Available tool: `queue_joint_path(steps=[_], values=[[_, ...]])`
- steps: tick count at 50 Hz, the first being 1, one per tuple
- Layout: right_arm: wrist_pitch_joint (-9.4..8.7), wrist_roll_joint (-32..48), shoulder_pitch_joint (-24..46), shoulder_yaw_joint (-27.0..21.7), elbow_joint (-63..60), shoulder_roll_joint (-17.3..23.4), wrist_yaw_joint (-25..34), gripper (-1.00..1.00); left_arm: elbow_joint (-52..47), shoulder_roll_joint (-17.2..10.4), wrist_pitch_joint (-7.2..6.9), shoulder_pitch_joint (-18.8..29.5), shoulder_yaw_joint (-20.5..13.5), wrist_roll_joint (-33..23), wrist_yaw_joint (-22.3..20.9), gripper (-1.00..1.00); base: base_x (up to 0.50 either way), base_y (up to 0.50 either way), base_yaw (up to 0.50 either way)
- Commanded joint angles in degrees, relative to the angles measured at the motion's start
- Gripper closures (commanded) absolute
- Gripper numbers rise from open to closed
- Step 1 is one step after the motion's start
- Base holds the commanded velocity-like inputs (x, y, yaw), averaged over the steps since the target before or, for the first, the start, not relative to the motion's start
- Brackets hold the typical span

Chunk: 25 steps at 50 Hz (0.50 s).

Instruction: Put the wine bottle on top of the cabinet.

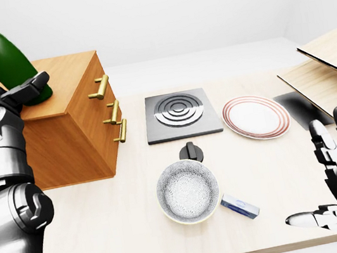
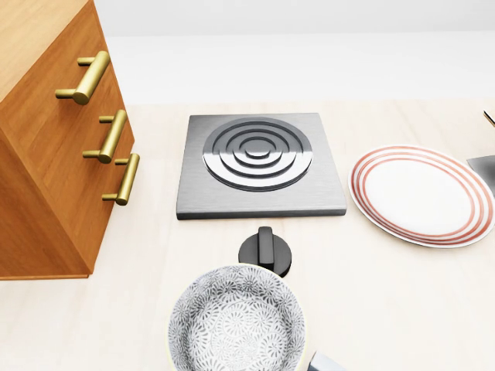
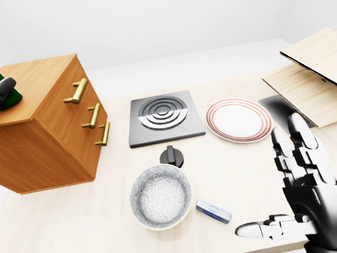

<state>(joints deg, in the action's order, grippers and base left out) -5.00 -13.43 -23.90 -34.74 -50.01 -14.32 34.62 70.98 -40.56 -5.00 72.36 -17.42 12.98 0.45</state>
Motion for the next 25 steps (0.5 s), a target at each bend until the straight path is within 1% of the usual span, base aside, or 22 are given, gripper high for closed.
queue_joint_path(steps=[1,4,7,8,11,13,14,15,16,18,19,20,25], values=[[0.00,-0.13,-0.31,0.14,-0.91,-0.15,-0.38,-1.00,2.23,0.56,0.00,-1.57,0.15,-0.13,-0.08,0.08,0.00,0.00,0.00],[0.00,-0.16,-0.06,-0.07,-0.31,0.02,-0.24,-1.00,2.29,0.45,0.00,-1.22,0.17,-0.22,0.09,0.08,0.00,0.00,0.00],[0.00,0.33,-0.33,0.71,-1.44,-0.31,-0.56,-1.00,2.26,0.55,0.00,-1.42,0.25,-0.36,0.02,0.06,0.00,0.00,0.00],[0.00,0.35,-0.33,0.85,-2.24,-0.33,-0.85,-1.00,2.25,0.52,0.00,-1.48,0.26,-0.41,0.04,-0.01,0.00,0.00,0.00],[0.00,0.43,-0.10,0.92,-2.71,-0.16,-1.05,-1.00,2.11,0.44,0.00,-1.61,0.32,-0.56,-0.02,-0.07,0.00,0.00,0.00],[0.00,0.37,0.11,0.76,-2.02,-0.01,-0.92,-1.00,2.08,0.36,0.00,-1.53,0.35,-0.64,-0.09,-0.18,0.00,0.00,0.00],[0.00,0.45,0.19,0.74,-1.63,0.07,-0.87,-1.00,2.06,0.32,0.00,-1.47,0.33,-0.64,-0.12,-0.28,0.00,0.00,0.00],[0.00,0.45,0.35,0.69,-1.00,0.17,-0.80,-1.00,2.02,0.32,0.00,-1.48,0.35,-0.68,-0.13,-0.33,0.00,0.00,0.00],[0.00,0.44,0.34,0.70,-0.92,0.19,-0.80,-1.00,2.03,0.32,0.00,-1.47,0.35,-0.68,-0.14,-0.33,0.00,0.00,0.00],[0.00,0.49,0.33,0.77,-0.28,0.30,-0.66,-1.00,1.96,0.38,0.00,-1.57,0.39,-0.76,-0.24,-0.47,0.00,0.00,0.00],[0.00,0.52,0.20,0.95,-0.61,0.23,-0.79,-1.00,1.83,0.45,0.00,-1.68,0.53,-0.90,-0.34,-0.71,0.00,0.00,0.00],[0.00,0.63,0.10,1.09,-0.87,0.19,-0.91,-1.00,1.79,0.51,0.00,-1.76,0.68,-1.10,-0.32,-1.00,0.00,0.00,0.00],[0.00,0.60,-0.22,1.33,-2.50,0.01,-1.41,-1.00,1.68,0.43,0.00,-1.92,0.62,-1.12,-0.45,-1.00,0.00,0.00,0.00]])
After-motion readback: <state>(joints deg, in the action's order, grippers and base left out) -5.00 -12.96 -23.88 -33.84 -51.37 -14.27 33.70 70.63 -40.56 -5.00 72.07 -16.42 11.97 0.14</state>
